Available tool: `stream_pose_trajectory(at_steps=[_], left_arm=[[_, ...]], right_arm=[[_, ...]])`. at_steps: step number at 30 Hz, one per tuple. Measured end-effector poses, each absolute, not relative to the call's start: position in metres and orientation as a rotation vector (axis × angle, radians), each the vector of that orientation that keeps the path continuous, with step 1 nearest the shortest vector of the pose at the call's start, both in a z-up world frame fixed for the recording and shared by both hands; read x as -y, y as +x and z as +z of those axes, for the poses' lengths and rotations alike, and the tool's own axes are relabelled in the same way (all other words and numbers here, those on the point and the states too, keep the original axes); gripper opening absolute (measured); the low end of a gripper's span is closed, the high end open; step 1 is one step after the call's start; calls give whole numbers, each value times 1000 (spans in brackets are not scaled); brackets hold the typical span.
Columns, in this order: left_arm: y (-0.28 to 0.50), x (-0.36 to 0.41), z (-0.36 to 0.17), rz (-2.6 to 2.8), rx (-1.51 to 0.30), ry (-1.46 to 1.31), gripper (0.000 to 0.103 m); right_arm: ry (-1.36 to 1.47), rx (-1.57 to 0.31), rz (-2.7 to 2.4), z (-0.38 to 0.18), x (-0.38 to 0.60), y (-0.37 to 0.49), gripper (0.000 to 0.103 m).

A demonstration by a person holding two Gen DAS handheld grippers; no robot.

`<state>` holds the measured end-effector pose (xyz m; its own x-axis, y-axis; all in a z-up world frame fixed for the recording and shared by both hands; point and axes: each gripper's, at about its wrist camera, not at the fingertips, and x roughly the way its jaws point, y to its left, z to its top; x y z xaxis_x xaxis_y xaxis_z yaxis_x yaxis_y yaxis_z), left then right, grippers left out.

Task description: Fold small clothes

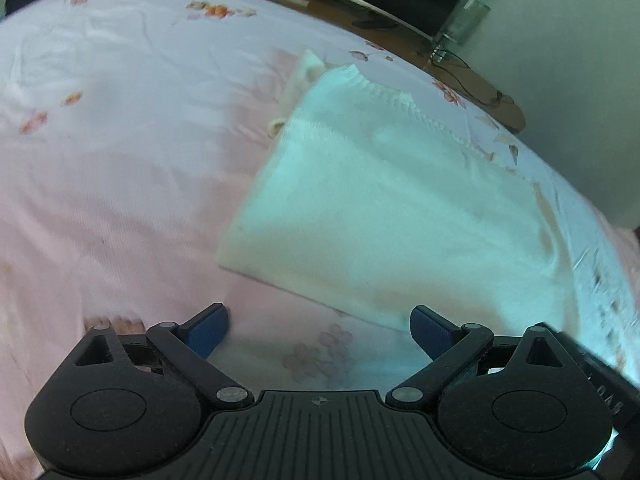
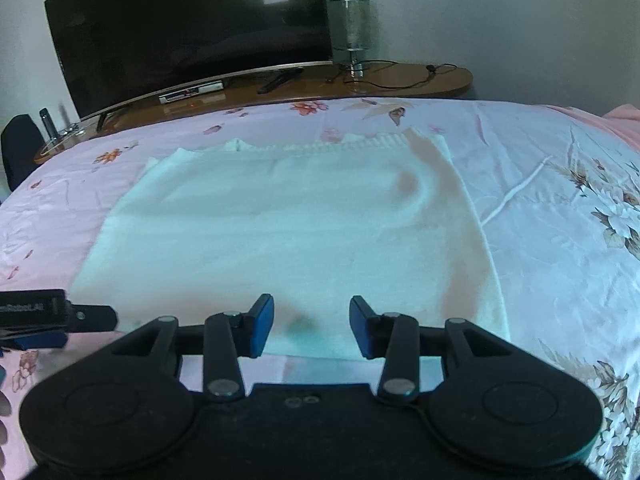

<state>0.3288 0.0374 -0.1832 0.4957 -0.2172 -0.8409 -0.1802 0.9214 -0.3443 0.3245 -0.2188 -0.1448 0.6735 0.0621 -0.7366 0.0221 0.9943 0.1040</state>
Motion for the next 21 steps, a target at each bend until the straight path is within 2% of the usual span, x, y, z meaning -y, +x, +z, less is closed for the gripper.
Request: stream_pose_trajectory(at_steps=[8,9,11,13,19,21], left_arm=[[323,-47,-193,-17,-1064,-778,96],[324,-47,-195,-14,-1058,-808,93],[327,-45,-203,-27,-1057,-859,51],[330,-46,-215,-32,-1083,-932,42],[332,-50,-232,-37,-986,-1067,43],[333,-51,-237,-49,-949,-1119,54]], right_arm=[[126,-820,35,-142,217,321,42],[129,-819,35,-143,218,321,42],[133,-820,36,-143,218,322,42],[134,-819,36,-143,218,322,42],[139,-814,44,-146,219,324,42],[139,-813,49,-147,219,326,42]])
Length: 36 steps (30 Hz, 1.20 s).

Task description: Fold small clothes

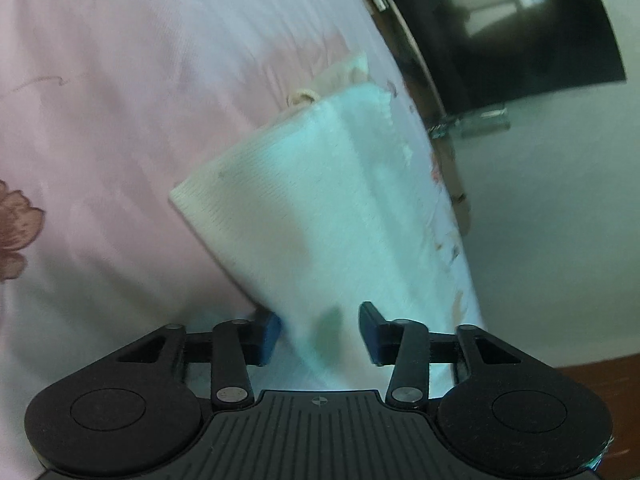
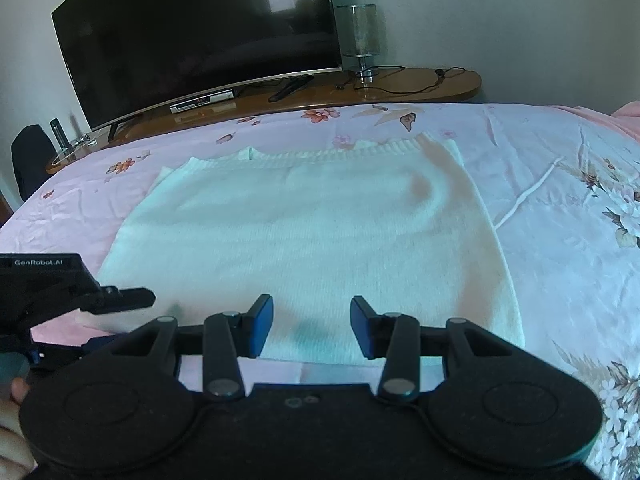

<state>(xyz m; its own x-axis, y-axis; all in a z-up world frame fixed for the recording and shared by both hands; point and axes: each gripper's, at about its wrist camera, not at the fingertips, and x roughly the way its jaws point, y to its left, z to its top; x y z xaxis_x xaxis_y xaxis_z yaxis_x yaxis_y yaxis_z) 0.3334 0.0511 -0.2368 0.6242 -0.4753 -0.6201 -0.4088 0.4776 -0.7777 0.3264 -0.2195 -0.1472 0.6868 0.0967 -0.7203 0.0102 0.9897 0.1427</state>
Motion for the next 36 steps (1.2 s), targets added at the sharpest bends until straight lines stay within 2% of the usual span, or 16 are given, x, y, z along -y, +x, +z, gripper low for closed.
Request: stream_pose_trajectory(at_steps=[1,2,4,5,17,18,21,22,25,28,30,34,36], left_arm=[[334,-51,-239,-62,-920,-1156,65],[334,-49,-238,-66,-901,-1169,73],[337,-43,-235,-69,-868,-1159,83],[339,-41,-234,-67,-853,-1147,85],[373,-54,-239,2,-716,-1177,84],[375,-53,-239,4,-709,-1170,83],[373,-57,-243,22,-710,-1174,54],[373,-59,-248,29,-720,-1184,40],[374,-63,-254,51,-738,-1182,21],[368,-65,-253,54,-741,-1175,19],[370,-64,-250,48,-734,-1169,19],[374,-60,-248,64,-732,-1145,19],[374,-58,-242,65,-721,-1128,19]], right_arm=[[139,-814,50,-148,219,328,42],[140,-815,53,-149,219,329,42],[142,-816,58,-152,219,333,42],[143,-817,64,-153,219,334,42],[112,-773,100,-162,211,375,39],[107,-762,99,-161,210,382,38],[100,-754,99,-163,208,402,31],[93,-748,95,-162,208,407,29],[72,-716,68,-162,208,417,28],[-6,-809,82,-188,201,428,28],[-77,-775,93,-190,195,423,28],[21,-727,108,-173,200,424,26],[-57,-801,122,-191,193,429,28]])
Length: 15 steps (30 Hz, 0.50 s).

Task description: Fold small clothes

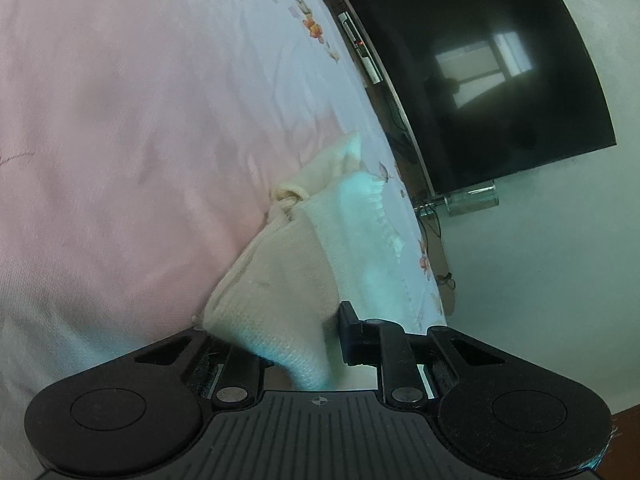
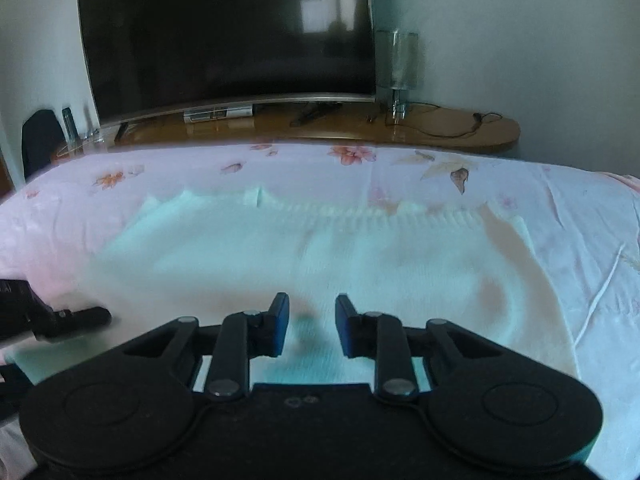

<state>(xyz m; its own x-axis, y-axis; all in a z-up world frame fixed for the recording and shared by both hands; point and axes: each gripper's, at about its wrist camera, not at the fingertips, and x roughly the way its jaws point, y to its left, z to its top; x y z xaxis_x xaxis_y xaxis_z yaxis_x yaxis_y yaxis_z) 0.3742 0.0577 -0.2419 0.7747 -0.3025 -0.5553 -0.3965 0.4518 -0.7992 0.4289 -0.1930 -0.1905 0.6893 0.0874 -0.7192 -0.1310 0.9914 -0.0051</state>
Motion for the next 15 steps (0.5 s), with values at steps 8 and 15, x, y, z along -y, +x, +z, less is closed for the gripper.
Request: stream_pose_trajectory(at_steps=[8,15], left_arm=[[388,-26,-191,-74,-646,-861,7],[413,51,-171,-324,-707,-626,7]], right_arm=[[32,-778,134,-190,203,426,28],[106,-736,110,-177,231,409,31]])
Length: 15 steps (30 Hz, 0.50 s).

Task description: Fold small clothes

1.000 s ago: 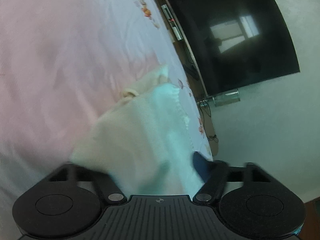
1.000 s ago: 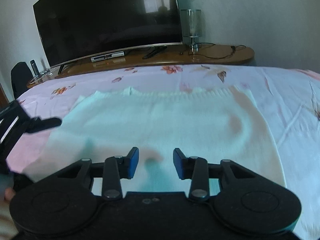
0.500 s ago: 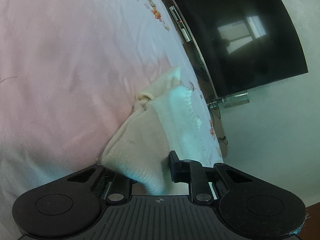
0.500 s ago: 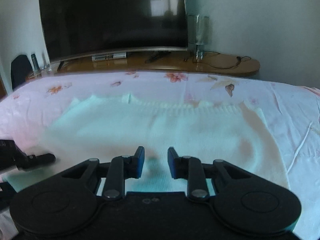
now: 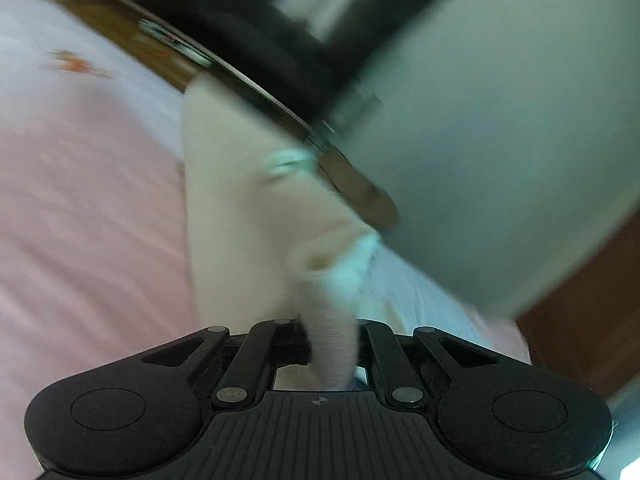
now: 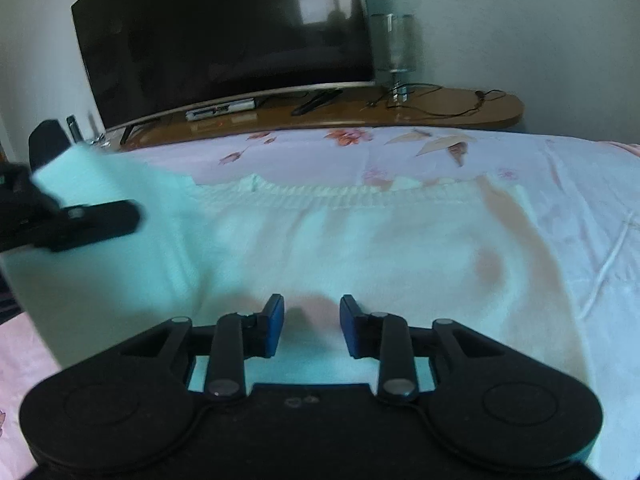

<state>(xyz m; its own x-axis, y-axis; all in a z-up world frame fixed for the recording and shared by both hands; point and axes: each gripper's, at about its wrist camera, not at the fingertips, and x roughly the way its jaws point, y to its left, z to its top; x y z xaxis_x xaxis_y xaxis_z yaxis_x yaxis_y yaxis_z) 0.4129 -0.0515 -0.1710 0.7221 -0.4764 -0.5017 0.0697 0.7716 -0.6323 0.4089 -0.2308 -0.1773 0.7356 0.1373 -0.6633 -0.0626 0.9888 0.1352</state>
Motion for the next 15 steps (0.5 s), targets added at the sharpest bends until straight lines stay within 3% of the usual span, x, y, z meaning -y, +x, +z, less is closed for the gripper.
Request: stream_pose_trajectory(at_steps=[6,10,12,13,15], left_arm=[[403,110,-201,-451,-902,-537,7],[393,121,-196,-439,-910,-459,8],[392,121,-183,-456,-913,-449,17],[388,121,-175,-467,-913,-448,39],[381,115,-156,-457,-908,-443,49]], right_arm=[[197,-728,30,-168,292,387,33],[252,-767,1,-172,319,374,31],[248,-766,-11,-171,322,368,31],[247,-767,-12,-169,323,367,31],[249,-769,-18,-165,325,366,33]])
